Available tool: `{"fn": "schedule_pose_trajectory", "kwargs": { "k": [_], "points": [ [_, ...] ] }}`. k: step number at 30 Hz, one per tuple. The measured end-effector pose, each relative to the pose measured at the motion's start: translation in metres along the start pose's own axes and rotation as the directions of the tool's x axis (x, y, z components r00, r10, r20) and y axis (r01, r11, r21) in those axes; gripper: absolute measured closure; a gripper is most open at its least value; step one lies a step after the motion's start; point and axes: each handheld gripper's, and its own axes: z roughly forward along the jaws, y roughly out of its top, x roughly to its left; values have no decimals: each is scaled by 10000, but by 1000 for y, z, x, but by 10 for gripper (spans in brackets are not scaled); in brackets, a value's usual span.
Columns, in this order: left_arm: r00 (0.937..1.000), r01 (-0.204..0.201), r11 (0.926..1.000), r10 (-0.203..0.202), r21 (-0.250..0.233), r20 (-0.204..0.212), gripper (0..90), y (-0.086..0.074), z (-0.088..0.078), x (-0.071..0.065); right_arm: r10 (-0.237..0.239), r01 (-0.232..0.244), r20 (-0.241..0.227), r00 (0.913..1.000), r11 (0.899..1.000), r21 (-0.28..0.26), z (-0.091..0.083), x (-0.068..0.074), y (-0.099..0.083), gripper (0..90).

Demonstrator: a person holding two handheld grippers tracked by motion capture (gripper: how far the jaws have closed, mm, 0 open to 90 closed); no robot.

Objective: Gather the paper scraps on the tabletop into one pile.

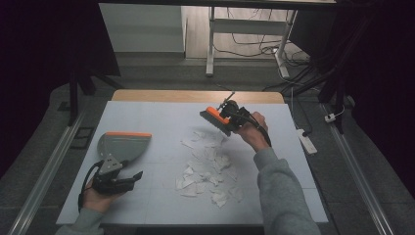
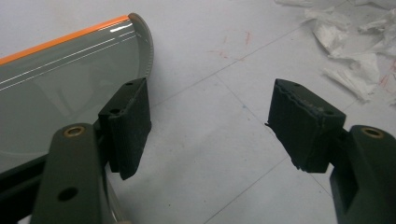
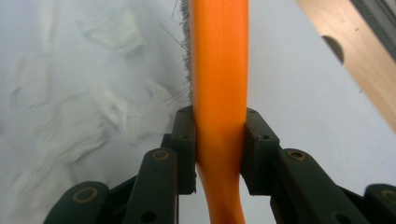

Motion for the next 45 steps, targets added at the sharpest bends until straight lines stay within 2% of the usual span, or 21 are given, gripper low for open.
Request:
{"fn": "schedule_pose_trajectory", "kwargs": {
  "k": [3, 4, 7, 10, 12, 15, 17, 19, 21, 22, 23, 25, 26, 27, 29, 30, 32, 34, 38, 42, 45],
  "points": [
    [10000, -41, 10000, 41, 61, 39, 307, 0, 0, 1, -195, 193, 118, 9997, 9996, 197, 11, -3, 12, 697],
    [10000, -32, 10000, 32, 61, 45, 308, 0, 1, 1, -493, 486, 215, 9986, 9982, 349, 16, -3, 17, 697],
    [10000, 35, 10000, -35, 11, 32, 307, -1, 0, 2, -881, 861, 278, 9957, 9941, 666, 26, 0, 28, 697],
    [10000, 48, 10000, -48, 0, 38, 308, -1, 0, 4, -1339, 1318, 178, 9908, 9871, 913, 38, 5, 37, 697],
    [10000, 47, 10000, -47, 0, 34, 308, -2, 0, 4, -1439, 1442, -99, 9895, 9864, 782, 41, 9, 40, 698],
    [10000, 50, 10000, -50, 10, 26, 308, -2, 0, 5, -1784, 1811, -358, 9833, 9782, 1017, 42, 20, 43, 700],
    [10000, 41, 10000, -41, 1, 31, 308, -2, 0, 4, -2356, 2392, -438, 9709, 9636, 1194, 39, 25, 42, 701],
    [10000, 4, 10000, -4, 23, 35, 308, -2, 0, 4, -2488, 2548, -657, 9663, 9608, 1089, 35, 30, 38, 701],
    [10000, -28, 10000, 28, 59, 21, 308, -2, 0, 3, -2839, 2955, -1104, 9525, 9492, 1080, 27, 37, 32, 701],
    [10000, -26, 10000, 26, 50, 18, 308, -2, 0, 3, -2900, 3027, -1217, 9493, 9474, 1035, 25, 41, 29, 701],
    [10000, -39, 10000, 39, 47, 14, 308, -2, -1, 3, -3055, 3202, -1354, 9425, 9416, 1044, 21, 46, 24, 702],
    [10000, -17, 10000, 17, 60, 10, 309, -2, 0, 3, -3268, 3412, -1478, 9335, 9361, 853, 11, 57, 12, 702],
    [10000, -13, 10000, 13, 66, 17, 309, -2, 1, 2, -3278, 3417, -1543, 9321, 9369, 739, 8, 59, 8, 701],
    [10000, -36, 10000, 36, 88, 21, 309, -1, 1, 2, -3191, 3306, -1635, 9335, 9425, 484, 3, 59, 3, 700],
    [10000, -59, 9999, 59, 97, -21, 309, -1, 1, 1, -2725, 2766, -1615, 9485, 9610, 25, -8, 56, -5, 700],
    [10000, -48, 10000, 49, 83, -38, 309, -1, 1, 1, -2394, 2369, -1458, 9599, 9709, -344, -16, 53, -9, 700],
    [10000, -29, 10000, 30, 73, -64, 309, -1, 1, 1, -1812, 1695, -1418, 9732, 9814, -903, -28, 44, -14, 700],
    [10000, -21, 10000, 21, 93, -80, 309, -1, 1, 1, -1376, 1215, -1298, 9819, 9848, -1244, -36, 38, -17, 700],
    [10000, -21, 9999, 22, 115, -82, 309, -1, 1, 1, -864, 697, -1012, 9911, 9849, -1587, -42, 30, -18, 699],
    [9999, -6, 10000, 7, 78, -101, 309, -2, 0, 2, -403, 131, -1353, 9900, 9805, -1961, -36, 25, -14, 699],
    [9999, 32, 10000, -31, 71, -107, 309, -2, 1, 3, -307, 32, -1283, 9913, 9779, -2091, -32, 27, -9, 698]
  ]
}}
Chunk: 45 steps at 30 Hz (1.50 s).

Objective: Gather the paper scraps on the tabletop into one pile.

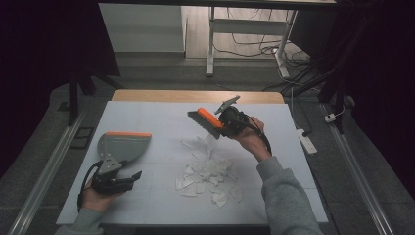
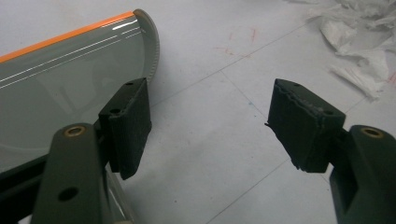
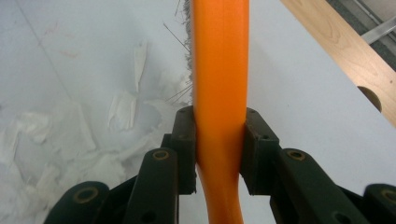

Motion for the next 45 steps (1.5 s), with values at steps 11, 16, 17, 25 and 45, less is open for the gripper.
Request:
{"fn": "schedule_pose_trajectory", "kwargs": {
  "k": [11, 16, 17, 25, 45],
  "points": [
    [10000, -41, 10000, 41, 12, 8, 310, 0, 0, 0, -1045, 856, 979, 9897, 9798, 1808, 54, -2, 21, 699],
    [10000, -19, 10000, 19, 0, 26, 311, -1, 0, 2, -1402, 1231, 581, 9884, 9645, 2338, 72, 7, 31, 700],
    [10000, -16, 10000, 16, 2, 23, 311, -1, 0, 2, -1742, 1593, 432, 9838, 9584, 2370, 74, 11, 32, 701],
    [10000, -69, 10000, 69, -20, 17, 311, -1, -1, 1, -2701, 2882, -1020, 9574, 9150, 2822, 50, 40, 19, 702],
    [9999, -71, 10000, 71, 38, -78, 312, -1, -1, 1, 686, -702, -1279, 9894, 9975, -78, 9, 33, 17, 700]
  ]
}}
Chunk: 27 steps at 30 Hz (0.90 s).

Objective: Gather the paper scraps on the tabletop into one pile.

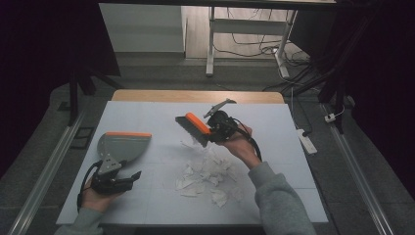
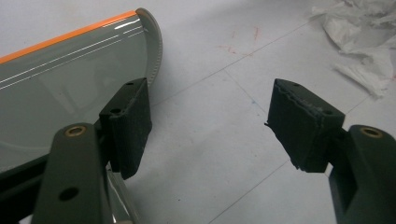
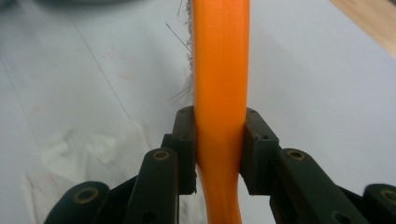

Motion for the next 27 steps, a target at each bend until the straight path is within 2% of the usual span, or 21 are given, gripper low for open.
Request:
{"fn": "schedule_pose_trajectory", "kwargs": {
  "k": [1, 3, 5, 7, 9, 12, 13, 14, 15, 17, 19, 20, 24, 27],
  "points": [
    [10000, 11, 10000, -11, -23, 4, 313, 0, 0, 0, 88, -89, -194, 9998, 10000, -26, 5, 2, 4, 700],
    [10000, 9, 10000, -9, 3, 28, 313, 0, 0, 1, 637, -629, -724, 9953, 9979, 130, 17, 4, 12, 700],
    [10000, 22, 10000, -22, 2, 36, 313, -1, 0, 2, 1069, -1044, -965, 9896, 9940, 312, 30, 5, 18, 700],
    [10000, 22, 10000, -22, 12, 16, 313, -1, 0, 2, 1396, -1357, -1016, 9850, 9897, 445, 44, 8, 24, 700],
    [10000, 29, 10000, -29, 6, 23, 314, -1, 0, 2, 1862, -1803, -1234, 9747, 9819, 572, 58, 7, 27, 699],
    [10000, -1, 10000, 1, 5, 41, 317, -1, 0, 2, 2036, -1961, -1009, 9738, 9774, 797, 77, 8, 30, 700],
    [10000, -3, 10000, 3, 6, 31, 317, -1, 0, 2, 2295, -2237, -906, 9691, 9721, 704, 83, 6, 30, 700],
    [10000, -4, 10000, 4, 4, 36, 317, -1, 0, 2, 2684, -2642, -971, 9584, 9629, 539, 84, 2, 30, 700],
    [10000, -1, 10000, 1, -1, 27, 317, -1, 0, 2, 2926, -2882, -953, 9515, 9559, 571, 84, -1, 29, 700],
    [10000, 16, 10000, -16, -17, 44, 317, -2, 0, 3, 2912, -2860, -415, 9558, 9530, 999, 84, -7, 25, 700],
    [10000, 41, 10000, -41, -24, 26, 317, -2, 0, 3, 3446, -3357, -605, 9368, 9340, 1219, 78, -17, 14, 700],
    [10000, 46, 10000, -46, -25, 31, 317, -2, 0, 3, 3476, -3395, -457, 9365, 9317, 1292, 72, -20, 8, 700],
    [10000, -44, 10000, 44, 2, 68, 317, -1, 0, 1, 3402, -3366, 17, 9404, 9297, 1492, 46, -25, -13, 701],
    [9999, -86, 10000, 86, 7, 63, 317, 0, 1, 0, 3186, -3158, -15, 9479, 9400, 1289, 20, -23, -24, 701]
  ]
}}
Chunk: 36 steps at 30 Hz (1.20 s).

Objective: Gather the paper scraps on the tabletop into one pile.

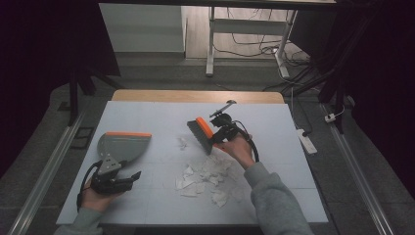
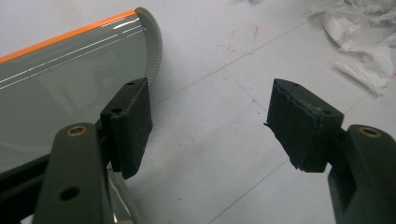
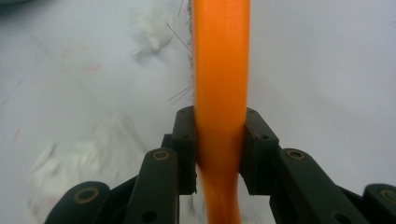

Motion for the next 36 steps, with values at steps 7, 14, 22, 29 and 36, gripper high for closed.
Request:
{"fn": "schedule_pose_trajectory", "kwargs": {
  "k": [7, 14, 22, 29, 36],
  "points": [
    [10000, -18, 10000, 18, 1, -65, 317, 0, -1, -1, -666, 581, -550, 9963, 9879, -1437, -27, 22, 15, 701],
    [10000, 11, 10000, -11, -21, -28, 317, -1, -1, 0, -615, 354, -1363, 9888, 9818, -1863, 14, 43, 52, 700],
    [10000, 52, 9999, -52, -102, -23, 318, -2, -2, 3, 416, -535, -1086, 9932, 9925, -1096, 74, 34, 71, 701],
    [10000, -62, 10000, 62, -49, 4, 318, 0, -1, 0, 784, -798, -278, 9965, 9953, -554, 39, 3, 25, 701],
    [9999, -100, 9999, 101, 25, -43, 318, 1, 0, -3, 272, -344, -478, 9985, 9870, -1570, -18, 8, -7, 701]
  ]
}}
